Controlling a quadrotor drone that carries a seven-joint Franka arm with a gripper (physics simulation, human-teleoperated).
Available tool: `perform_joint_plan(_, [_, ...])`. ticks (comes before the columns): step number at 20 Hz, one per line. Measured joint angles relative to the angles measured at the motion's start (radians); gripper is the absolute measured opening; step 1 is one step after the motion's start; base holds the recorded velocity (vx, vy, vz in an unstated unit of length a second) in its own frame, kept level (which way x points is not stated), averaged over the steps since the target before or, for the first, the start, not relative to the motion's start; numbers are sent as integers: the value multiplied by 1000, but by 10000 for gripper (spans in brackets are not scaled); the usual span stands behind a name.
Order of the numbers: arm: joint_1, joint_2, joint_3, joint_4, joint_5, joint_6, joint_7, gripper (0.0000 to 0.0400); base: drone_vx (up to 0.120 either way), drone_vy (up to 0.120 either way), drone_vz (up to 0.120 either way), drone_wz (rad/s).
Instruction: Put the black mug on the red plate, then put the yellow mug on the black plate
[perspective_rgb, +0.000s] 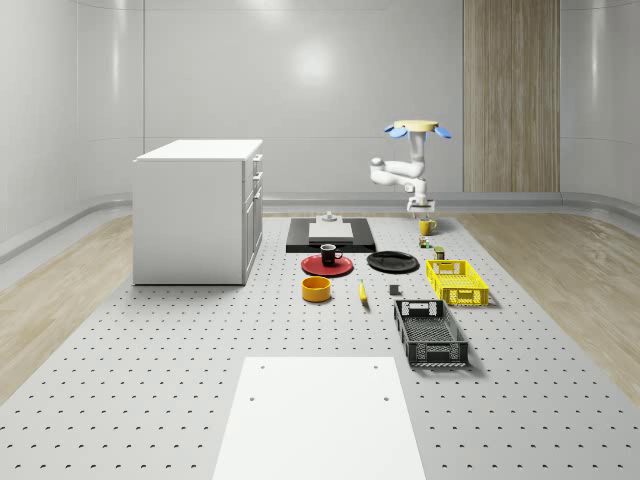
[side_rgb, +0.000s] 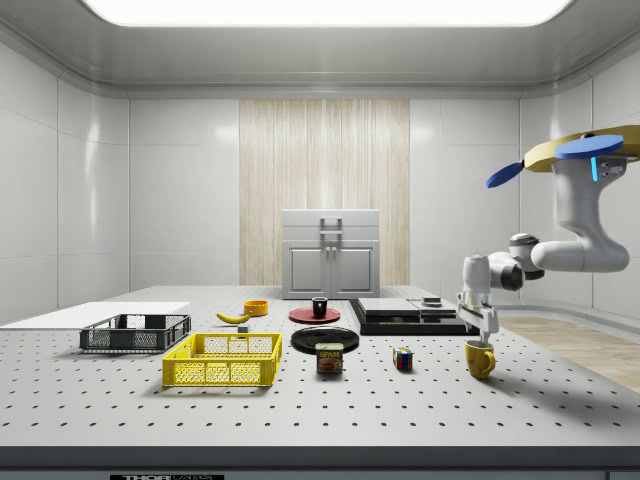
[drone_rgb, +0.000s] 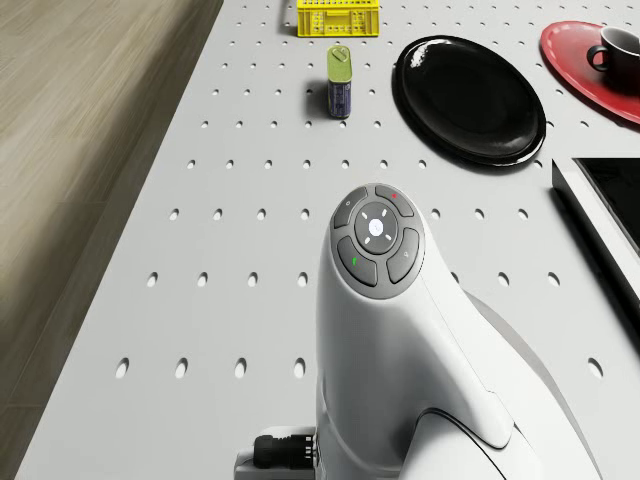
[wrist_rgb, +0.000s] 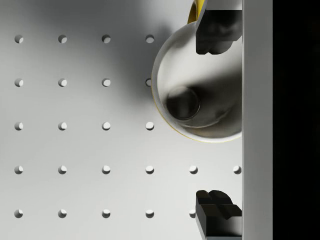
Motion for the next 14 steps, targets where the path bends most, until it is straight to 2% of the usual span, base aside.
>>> perform_joint_plan(2, [0,0,0,0,0,0,0,400,100,0,0,0])
perform_joint_plan(14, [-4,0,-19,5,-17,8,1,400,0,-13,0,0])
